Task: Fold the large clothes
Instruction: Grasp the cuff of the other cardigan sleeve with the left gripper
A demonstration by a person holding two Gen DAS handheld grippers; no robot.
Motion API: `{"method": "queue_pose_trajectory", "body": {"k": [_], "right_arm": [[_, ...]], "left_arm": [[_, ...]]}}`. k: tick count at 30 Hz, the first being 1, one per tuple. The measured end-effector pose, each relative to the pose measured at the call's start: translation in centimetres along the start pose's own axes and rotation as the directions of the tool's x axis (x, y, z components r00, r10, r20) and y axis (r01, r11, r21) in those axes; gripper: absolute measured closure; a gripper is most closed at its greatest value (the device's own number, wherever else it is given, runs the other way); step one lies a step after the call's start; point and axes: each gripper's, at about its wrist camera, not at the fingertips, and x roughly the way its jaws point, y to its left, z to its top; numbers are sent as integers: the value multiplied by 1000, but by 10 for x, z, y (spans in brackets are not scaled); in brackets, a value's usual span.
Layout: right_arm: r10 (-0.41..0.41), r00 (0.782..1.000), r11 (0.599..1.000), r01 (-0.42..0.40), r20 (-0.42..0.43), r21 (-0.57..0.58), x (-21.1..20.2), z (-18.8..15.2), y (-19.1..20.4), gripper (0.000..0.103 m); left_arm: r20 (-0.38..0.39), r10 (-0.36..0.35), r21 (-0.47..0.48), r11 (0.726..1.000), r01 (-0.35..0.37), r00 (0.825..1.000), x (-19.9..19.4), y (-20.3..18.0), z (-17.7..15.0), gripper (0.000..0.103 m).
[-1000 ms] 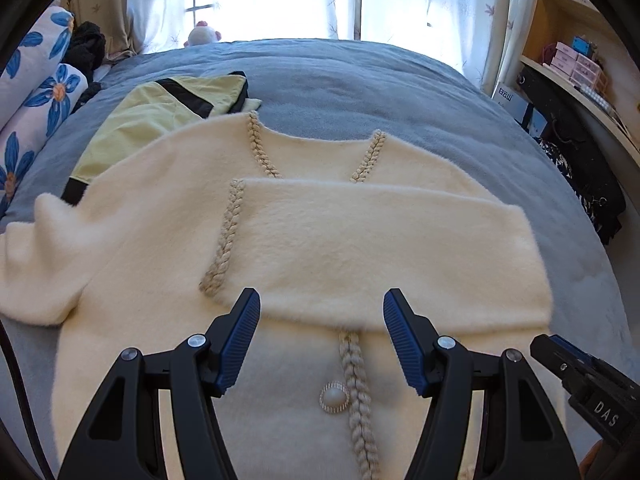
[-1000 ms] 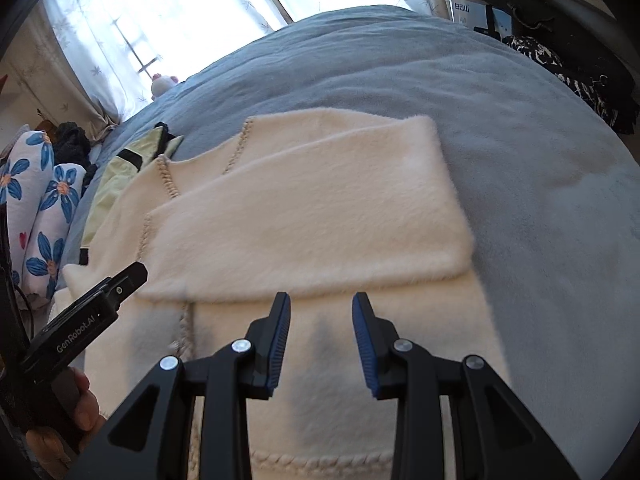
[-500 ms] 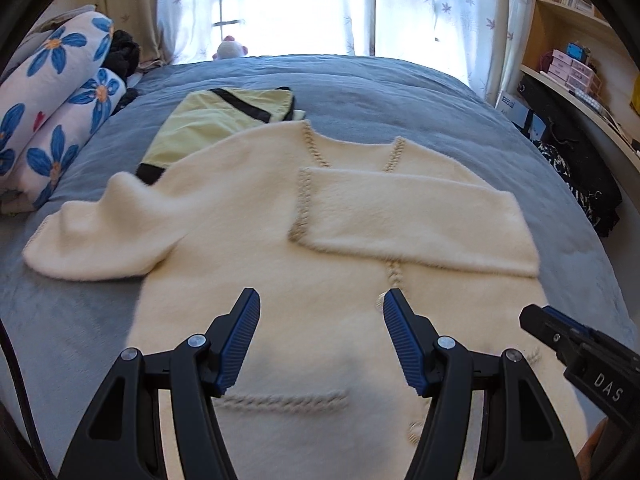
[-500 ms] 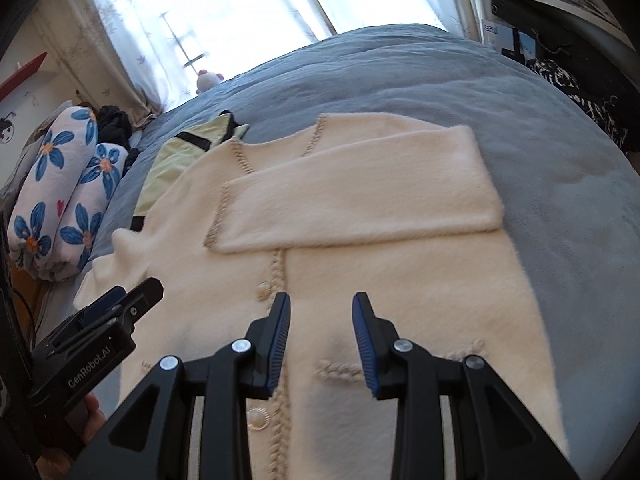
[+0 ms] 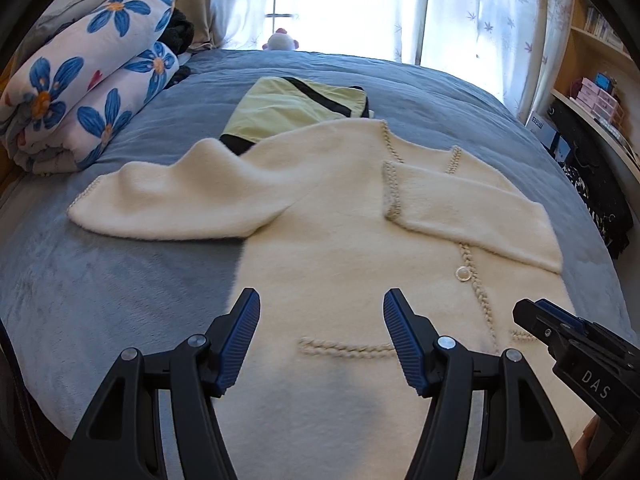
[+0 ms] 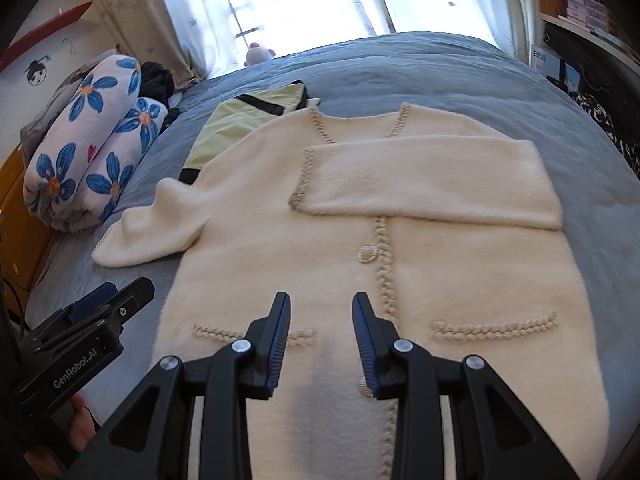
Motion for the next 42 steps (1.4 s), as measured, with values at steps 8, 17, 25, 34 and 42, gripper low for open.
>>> {"method": "queue_pose_trajectory", "body": {"k": [8, 17, 25, 34, 42], "right_arm": [[19, 999, 997, -21, -33, -75, 35, 2, 57, 71], [51, 996, 982, -63, -68, -179, 95, 23, 127, 71], [89, 991, 959, -113, -103, -258, 148, 38, 183, 71], [120, 982, 948, -158, -148, -277, 184, 37, 212, 71], [120, 976, 948, -167, -180, -271, 194, 31, 210, 71]], "left_arm": [[-39, 23, -73, 997, -26, 999, 13, 69, -8, 39], [-91, -26, -193, 981, 8, 996, 59, 163, 3, 39], [-124, -84, -386, 922, 30, 989, 117, 274, 19, 39], [-89, -83, -576, 818, 16, 993, 169, 376, 35, 39], [-50, -6, -599, 800, -25, 999, 191, 394, 53, 41]]}}
